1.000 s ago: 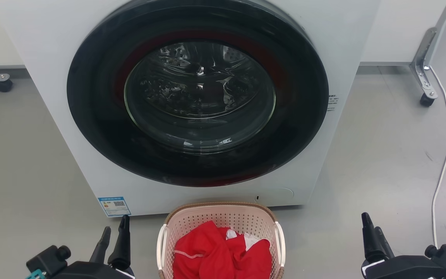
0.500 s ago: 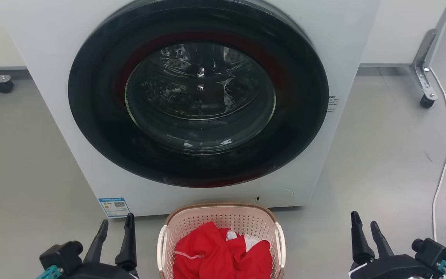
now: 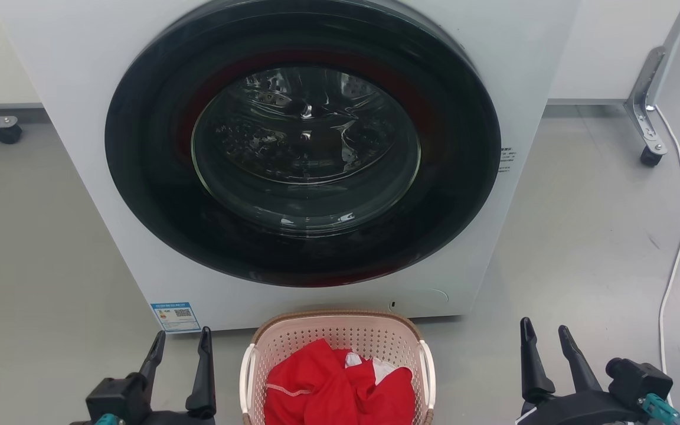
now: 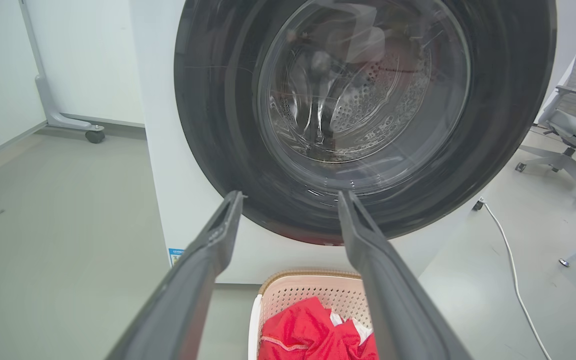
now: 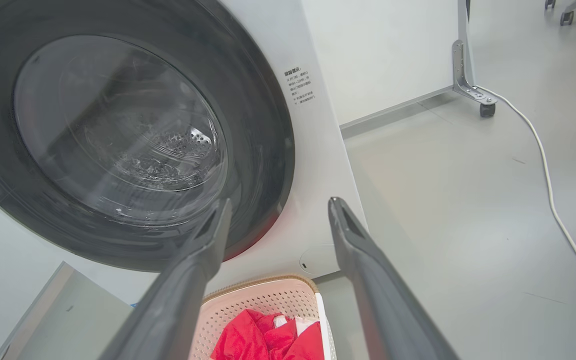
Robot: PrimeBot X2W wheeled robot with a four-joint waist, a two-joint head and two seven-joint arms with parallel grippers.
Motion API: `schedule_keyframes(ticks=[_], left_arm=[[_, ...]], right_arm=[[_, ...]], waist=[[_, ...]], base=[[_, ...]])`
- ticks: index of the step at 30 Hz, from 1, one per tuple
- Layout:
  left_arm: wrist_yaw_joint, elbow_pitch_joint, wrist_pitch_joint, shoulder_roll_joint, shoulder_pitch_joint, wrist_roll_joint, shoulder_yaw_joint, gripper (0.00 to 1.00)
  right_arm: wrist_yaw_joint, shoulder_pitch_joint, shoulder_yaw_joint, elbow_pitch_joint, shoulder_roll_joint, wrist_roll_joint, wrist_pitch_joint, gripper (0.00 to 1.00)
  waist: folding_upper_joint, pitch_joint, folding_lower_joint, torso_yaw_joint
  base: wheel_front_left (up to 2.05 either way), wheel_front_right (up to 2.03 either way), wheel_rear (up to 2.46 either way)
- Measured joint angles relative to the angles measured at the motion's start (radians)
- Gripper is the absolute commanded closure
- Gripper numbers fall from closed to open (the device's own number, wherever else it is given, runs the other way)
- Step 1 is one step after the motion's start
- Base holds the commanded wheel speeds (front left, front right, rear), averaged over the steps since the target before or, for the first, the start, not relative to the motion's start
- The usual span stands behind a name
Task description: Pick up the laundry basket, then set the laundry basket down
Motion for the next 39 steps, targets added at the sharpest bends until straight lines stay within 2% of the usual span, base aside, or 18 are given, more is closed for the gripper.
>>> schedule_keyframes(ticks=[11, 25, 39], left_arm=[[0.028, -0.017, -0.043, -0.003, 0.017, 0.176, -0.02, 0.0], [0.06, -0.036, -0.087, -0.008, 0.037, 0.346, -0.038, 0.0], [0.06, -0.041, -0.087, -0.016, 0.038, 0.343, -0.028, 0.0]], right_arm=[[-0.029, 0.002, 0.038, -0.024, -0.001, -0.159, -0.043, 0.0], [-0.056, 0.012, 0.074, -0.048, -0.004, -0.344, -0.087, 0.0], [-0.056, 0.014, 0.065, -0.054, -0.004, -0.356, -0.087, 0.0]], waist=[[0.0, -0.002, 0.0, 0.0], [0.0, -0.003, 0.0, 0.001], [0.0, -0.002, 0.0, 0.0]], base=[[0.0, 0.0, 0.0], [0.0, 0.0, 0.0], [0.0, 0.0, 0.0]])
